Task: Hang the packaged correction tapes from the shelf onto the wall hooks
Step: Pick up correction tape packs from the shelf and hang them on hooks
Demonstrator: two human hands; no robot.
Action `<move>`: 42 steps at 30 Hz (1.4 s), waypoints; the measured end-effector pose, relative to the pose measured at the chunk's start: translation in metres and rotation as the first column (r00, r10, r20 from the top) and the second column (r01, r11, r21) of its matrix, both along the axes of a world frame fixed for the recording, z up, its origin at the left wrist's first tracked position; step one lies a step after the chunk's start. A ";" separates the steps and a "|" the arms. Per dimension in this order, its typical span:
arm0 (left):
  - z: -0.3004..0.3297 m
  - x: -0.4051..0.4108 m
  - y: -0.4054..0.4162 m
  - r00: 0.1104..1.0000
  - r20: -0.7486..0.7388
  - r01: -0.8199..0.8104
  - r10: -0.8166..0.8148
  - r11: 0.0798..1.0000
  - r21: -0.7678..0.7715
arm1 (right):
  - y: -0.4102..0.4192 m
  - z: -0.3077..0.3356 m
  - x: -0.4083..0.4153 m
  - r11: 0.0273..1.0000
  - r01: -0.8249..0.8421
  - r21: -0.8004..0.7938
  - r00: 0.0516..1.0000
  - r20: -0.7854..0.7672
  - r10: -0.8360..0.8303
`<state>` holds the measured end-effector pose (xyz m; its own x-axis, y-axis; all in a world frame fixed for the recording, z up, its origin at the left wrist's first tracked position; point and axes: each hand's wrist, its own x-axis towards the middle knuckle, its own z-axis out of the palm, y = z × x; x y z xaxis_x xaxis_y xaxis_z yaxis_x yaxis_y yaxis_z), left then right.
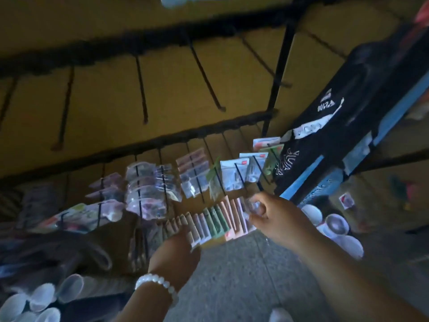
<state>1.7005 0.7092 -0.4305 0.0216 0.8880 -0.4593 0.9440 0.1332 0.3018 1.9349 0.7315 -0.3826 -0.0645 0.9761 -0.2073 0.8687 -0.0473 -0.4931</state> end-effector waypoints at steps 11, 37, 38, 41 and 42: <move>-0.198 0.024 0.021 0.990 0.132 -0.054 0.050 0.998 0.026 | 0.003 -0.222 -0.001 0.994 0.085 -0.074 0.995 0.058 -0.081; -0.364 0.086 0.100 0.977 0.211 -0.053 0.029 0.992 0.111 | 0.123 -0.476 0.065 0.817 0.552 -0.167 0.834 0.105 -0.542; -0.367 0.087 0.102 0.973 0.228 -0.063 0.036 0.991 0.114 | 0.124 -0.483 0.065 0.804 0.564 -0.190 0.825 0.101 -0.556; -0.376 0.089 0.106 0.960 0.275 -0.086 0.054 0.991 0.104 | 0.123 -0.499 0.065 0.784 0.573 -0.238 0.820 0.153 -0.552; -0.379 0.090 0.107 0.955 0.290 -0.089 0.058 0.991 0.096 | 0.123 -0.504 0.065 0.781 0.575 -0.243 0.818 0.167 -0.550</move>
<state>1.7902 0.8161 -0.8095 0.0709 0.9356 -0.3459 0.8046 0.1513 0.5742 2.0001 0.8545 -0.8862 0.5079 0.7369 -0.4461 0.6820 -0.6604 -0.3143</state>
